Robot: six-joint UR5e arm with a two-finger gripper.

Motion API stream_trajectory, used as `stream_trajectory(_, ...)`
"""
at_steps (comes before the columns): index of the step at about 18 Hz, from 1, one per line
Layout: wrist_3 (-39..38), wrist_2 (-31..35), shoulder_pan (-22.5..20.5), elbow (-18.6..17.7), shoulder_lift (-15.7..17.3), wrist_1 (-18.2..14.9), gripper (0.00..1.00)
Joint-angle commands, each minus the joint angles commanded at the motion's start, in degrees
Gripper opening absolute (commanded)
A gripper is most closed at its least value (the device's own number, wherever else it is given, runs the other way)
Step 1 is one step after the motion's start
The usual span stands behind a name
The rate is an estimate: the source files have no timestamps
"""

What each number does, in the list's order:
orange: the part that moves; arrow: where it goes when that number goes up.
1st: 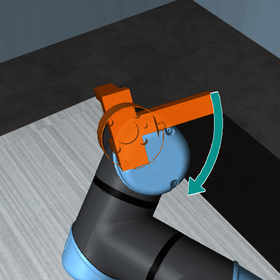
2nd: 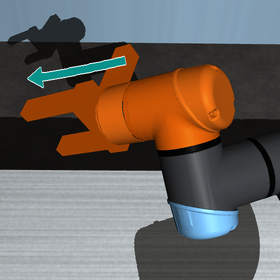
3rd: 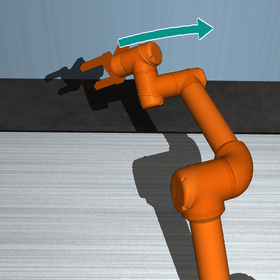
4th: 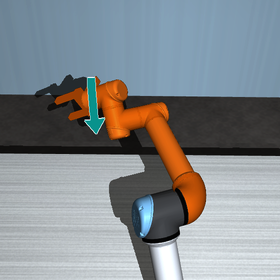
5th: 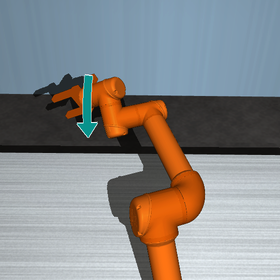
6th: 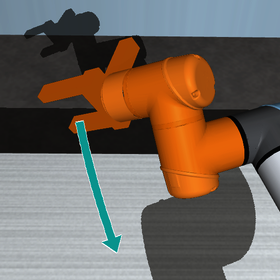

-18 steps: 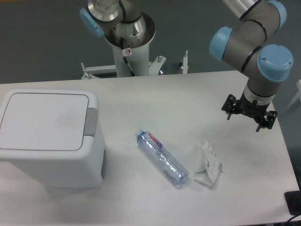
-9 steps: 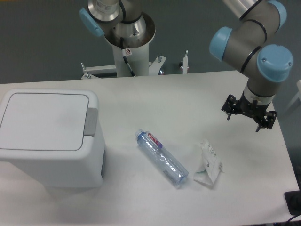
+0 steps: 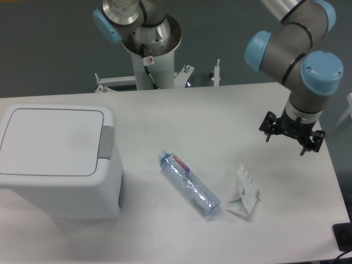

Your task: Open the trash can

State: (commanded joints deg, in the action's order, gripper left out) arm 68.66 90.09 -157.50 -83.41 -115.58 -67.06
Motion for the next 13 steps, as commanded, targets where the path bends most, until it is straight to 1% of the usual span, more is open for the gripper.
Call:
stream_trajectory(3, -2.4, -0.2, 1.1, 0.0, 0.2, 0.4, 1.0)
stream_trajectory(6, -9.6, -1.0, 1.1, 0.1, 0.3, 1.2, 1.0)
stream_trajectory(7, -12.6, -1.9, 1.1, 0.2, 0.2, 1.8, 1.0)
stream_trajectory(8, -13.7, -2.5, 1.1, 0.2, 0.2, 2.5, 1.0)
stream_trajectory(10, -15.0, -4.0, 1.3, 0.2, 0.2, 3.0, 1.0)
stream_trajectory(13, -17.1, -8.9, 1.7, 0.4, 0.7, 3.2, 1.0)
